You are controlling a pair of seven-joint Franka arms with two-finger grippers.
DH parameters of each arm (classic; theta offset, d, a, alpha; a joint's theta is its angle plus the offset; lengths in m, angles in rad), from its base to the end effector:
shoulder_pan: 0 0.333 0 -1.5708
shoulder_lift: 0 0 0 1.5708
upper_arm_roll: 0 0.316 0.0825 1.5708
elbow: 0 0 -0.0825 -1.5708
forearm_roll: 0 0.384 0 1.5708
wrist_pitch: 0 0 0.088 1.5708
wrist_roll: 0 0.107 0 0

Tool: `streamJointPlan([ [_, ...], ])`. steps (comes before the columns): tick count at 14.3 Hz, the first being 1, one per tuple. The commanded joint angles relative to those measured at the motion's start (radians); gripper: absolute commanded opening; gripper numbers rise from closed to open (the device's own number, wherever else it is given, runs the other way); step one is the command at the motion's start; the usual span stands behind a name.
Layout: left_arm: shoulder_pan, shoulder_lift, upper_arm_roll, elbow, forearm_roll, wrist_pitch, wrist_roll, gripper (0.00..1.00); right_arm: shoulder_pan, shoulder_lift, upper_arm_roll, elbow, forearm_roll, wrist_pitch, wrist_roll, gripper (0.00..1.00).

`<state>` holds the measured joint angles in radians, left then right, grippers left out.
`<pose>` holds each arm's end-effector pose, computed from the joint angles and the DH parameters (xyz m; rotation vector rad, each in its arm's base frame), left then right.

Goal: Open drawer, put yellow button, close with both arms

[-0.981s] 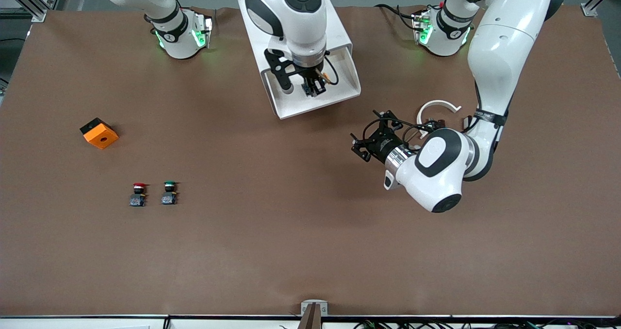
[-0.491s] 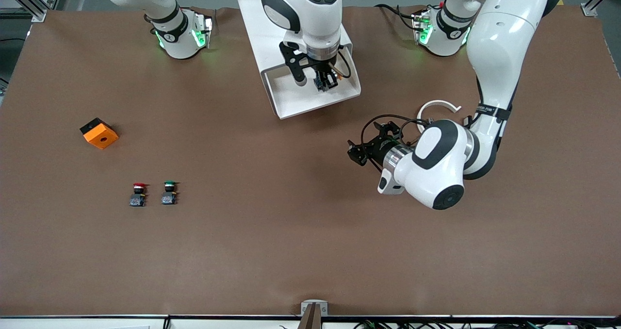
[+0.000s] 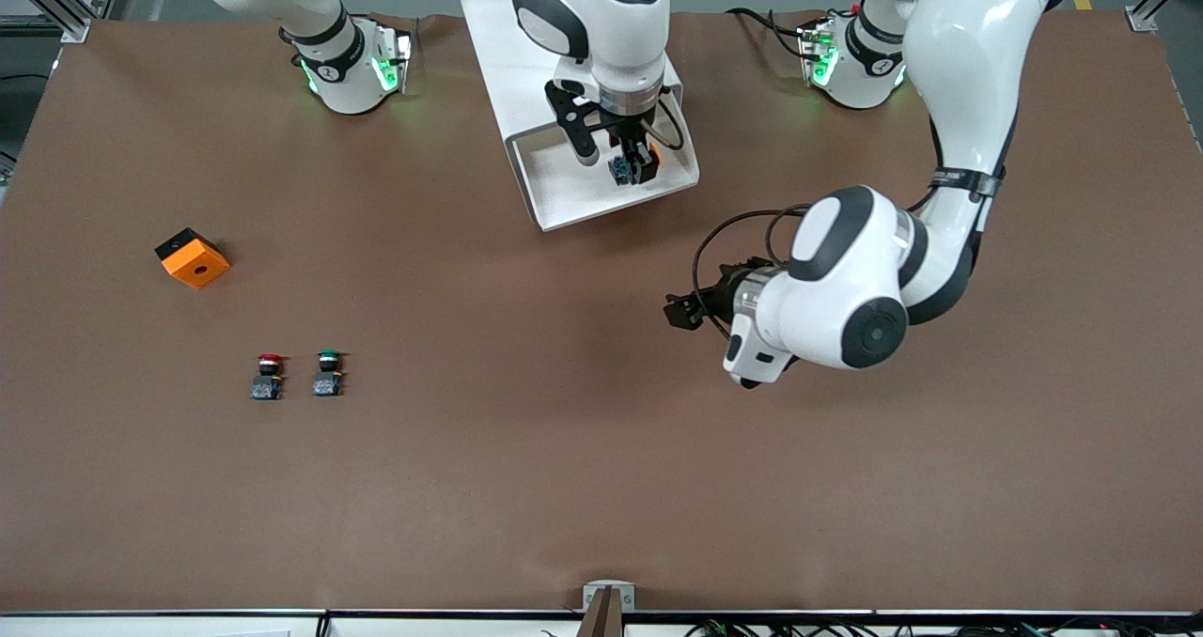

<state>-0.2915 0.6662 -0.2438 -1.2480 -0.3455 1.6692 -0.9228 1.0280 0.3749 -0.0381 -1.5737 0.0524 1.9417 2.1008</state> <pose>0.6159 -0.3551 0.3740 2.7477 0.6958 -0.7175 0.3606 0.5613 0.4245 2.6503 -1.6754 -0.0548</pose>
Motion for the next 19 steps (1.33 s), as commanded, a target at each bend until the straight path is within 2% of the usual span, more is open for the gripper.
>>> streamJointPlan([
  [1,-0.037,-0.022,-0.002,-0.018,0.060,0.081,0.016,1.00,0.009,0.010,-0.011,0.041,-0.020,-0.018,0.010,1.00],
  [3,-0.069,-0.030,-0.002,-0.019,0.121,0.121,0.015,1.00,-0.026,0.009,-0.014,0.090,-0.014,-0.049,-0.049,1.00],
  [7,-0.129,-0.031,0.000,-0.030,0.189,0.153,0.002,1.00,-0.140,-0.004,-0.014,0.214,0.004,-0.251,-0.477,1.00],
  [11,-0.184,-0.031,0.001,-0.053,0.218,0.167,-0.086,1.00,-0.307,-0.016,-0.014,0.343,0.010,-0.435,-0.833,1.00],
  [15,-0.205,-0.086,0.001,-0.126,0.240,0.202,-0.110,1.00,-0.478,-0.092,-0.016,0.354,0.061,-0.509,-1.215,1.00],
  [19,-0.224,-0.157,0.000,-0.255,0.241,0.279,-0.108,1.00,-0.636,-0.119,-0.019,0.354,0.050,-0.595,-1.589,1.00],
])
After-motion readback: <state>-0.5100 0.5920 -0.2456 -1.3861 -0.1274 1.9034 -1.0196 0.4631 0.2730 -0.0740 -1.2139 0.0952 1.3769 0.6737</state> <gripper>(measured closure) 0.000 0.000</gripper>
